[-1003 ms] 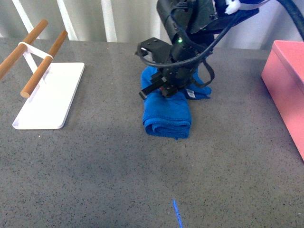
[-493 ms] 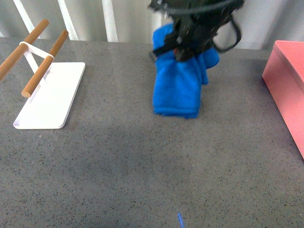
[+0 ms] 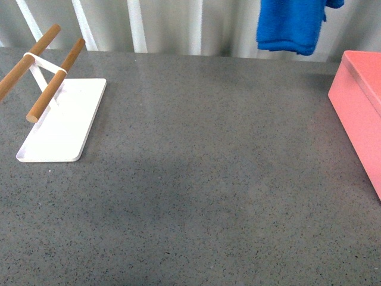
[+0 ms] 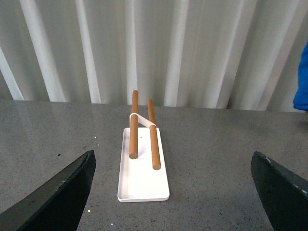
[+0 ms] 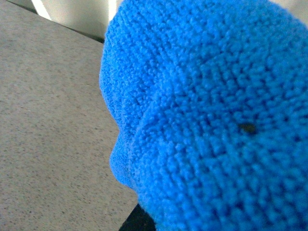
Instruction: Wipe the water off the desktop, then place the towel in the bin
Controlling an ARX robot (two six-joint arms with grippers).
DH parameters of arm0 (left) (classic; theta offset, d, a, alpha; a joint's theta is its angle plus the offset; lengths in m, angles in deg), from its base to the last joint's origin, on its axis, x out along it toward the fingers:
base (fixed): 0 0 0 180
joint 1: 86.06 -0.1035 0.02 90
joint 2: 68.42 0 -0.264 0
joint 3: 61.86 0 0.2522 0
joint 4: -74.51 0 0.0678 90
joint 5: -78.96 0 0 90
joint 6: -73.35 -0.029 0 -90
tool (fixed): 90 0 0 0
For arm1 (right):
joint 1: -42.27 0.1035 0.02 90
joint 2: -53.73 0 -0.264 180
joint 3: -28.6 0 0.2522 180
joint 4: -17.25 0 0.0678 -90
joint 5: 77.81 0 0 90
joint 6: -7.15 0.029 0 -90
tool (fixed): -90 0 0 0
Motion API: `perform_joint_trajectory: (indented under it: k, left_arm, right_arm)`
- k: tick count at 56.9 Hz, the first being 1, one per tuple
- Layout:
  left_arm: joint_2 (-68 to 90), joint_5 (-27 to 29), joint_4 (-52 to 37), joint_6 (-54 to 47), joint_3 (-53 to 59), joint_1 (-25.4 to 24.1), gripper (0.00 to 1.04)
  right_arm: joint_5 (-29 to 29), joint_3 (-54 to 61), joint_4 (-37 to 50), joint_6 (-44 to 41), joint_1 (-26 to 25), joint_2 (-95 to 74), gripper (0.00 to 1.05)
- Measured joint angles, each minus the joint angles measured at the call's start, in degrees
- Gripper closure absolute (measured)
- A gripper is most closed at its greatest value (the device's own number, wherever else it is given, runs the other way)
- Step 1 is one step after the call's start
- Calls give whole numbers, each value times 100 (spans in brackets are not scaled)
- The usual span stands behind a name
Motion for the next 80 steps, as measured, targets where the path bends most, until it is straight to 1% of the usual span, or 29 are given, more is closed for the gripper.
perform_joint_trajectory:
  k: [8, 14, 23, 34, 43, 50, 66, 72, 80]
  left_arm:
    - [0, 0, 0, 0, 0, 0, 7]
    - [0, -2, 0, 0, -2, 0, 7]
    - [0, 0, 0, 0, 0, 0, 7]
    - [0, 0, 0, 0, 0, 0, 7]
    - [0, 0, 0, 0, 0, 0, 7]
    - [0, -2, 0, 0, 0, 0, 7]
    - [0, 0, 0, 0, 0, 0, 7]
    - [0, 0, 0, 0, -2, 0, 7]
    - [0, 0, 0, 0, 0, 0, 7]
  right_arm:
    - [-527, 376, -133, 9, -240, 387, 100]
    - [-807, 671, -166, -13, -481, 636, 100]
    - [-957, 1231, -157, -146, -968, 1029, 100]
    - [-920, 1641, -153, -260, -1438, 1298, 100]
    - [-822, 1891, -227, -306, -1720, 1429, 100]
    - [-551, 2026, -372, -310, -1954, 1473, 100]
    - [-302, 1976, -710, -234, -2164, 1414, 100]
    - [-363, 1934, -879, -63, -2221, 1320, 100]
    - [-361, 1978, -894, -33, -2277, 1248, 100]
